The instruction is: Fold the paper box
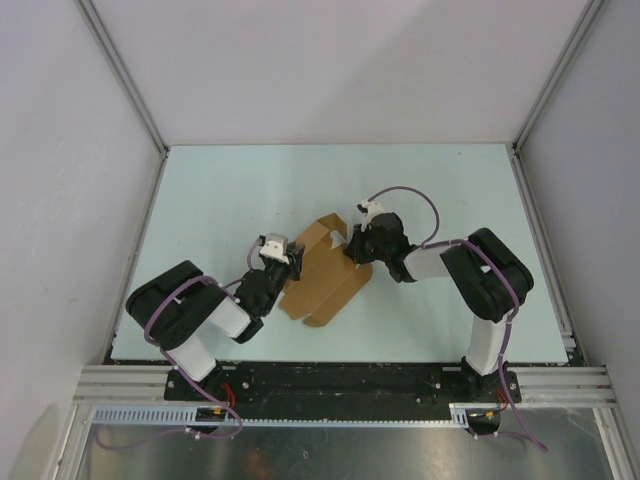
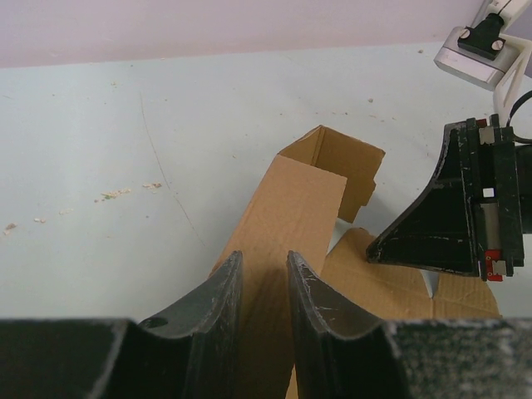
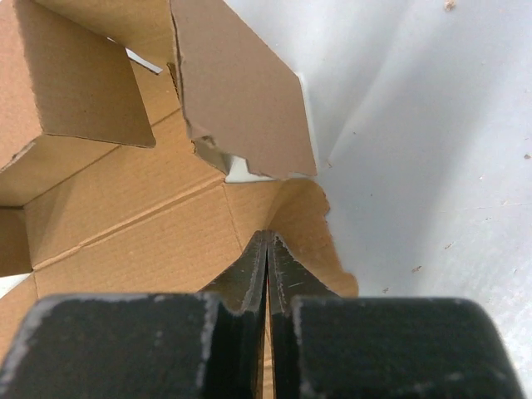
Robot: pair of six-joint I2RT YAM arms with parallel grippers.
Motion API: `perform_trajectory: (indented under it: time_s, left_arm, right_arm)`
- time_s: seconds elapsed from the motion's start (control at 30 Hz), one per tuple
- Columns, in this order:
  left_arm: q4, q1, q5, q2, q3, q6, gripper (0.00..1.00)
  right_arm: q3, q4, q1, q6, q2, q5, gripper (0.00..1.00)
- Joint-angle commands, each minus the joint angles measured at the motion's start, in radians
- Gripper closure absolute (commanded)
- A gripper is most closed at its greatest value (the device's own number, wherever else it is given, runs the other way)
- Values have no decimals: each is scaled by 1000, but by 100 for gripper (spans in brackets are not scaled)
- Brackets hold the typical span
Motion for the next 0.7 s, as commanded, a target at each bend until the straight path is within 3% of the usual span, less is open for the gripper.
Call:
perform_trajectory:
  time_s: [0.0, 0.13, 0.47, 0.67]
  left_arm:
    - [-102, -5, 0, 42, 0, -23, 67]
    - [-102, -5, 1, 44, -1, -23, 67]
    - [-102, -5, -8, 44, -4, -17, 67]
    - [-102, -5, -10, 42, -6, -13, 67]
  right_arm:
    - [9, 21, 6, -15, 17, 62, 97]
    - [11, 24, 15, -26, 30, 91, 97]
    - [-6, 22, 73, -73, -17, 233, 74]
    - [-20, 70, 105, -72, 0, 318, 69]
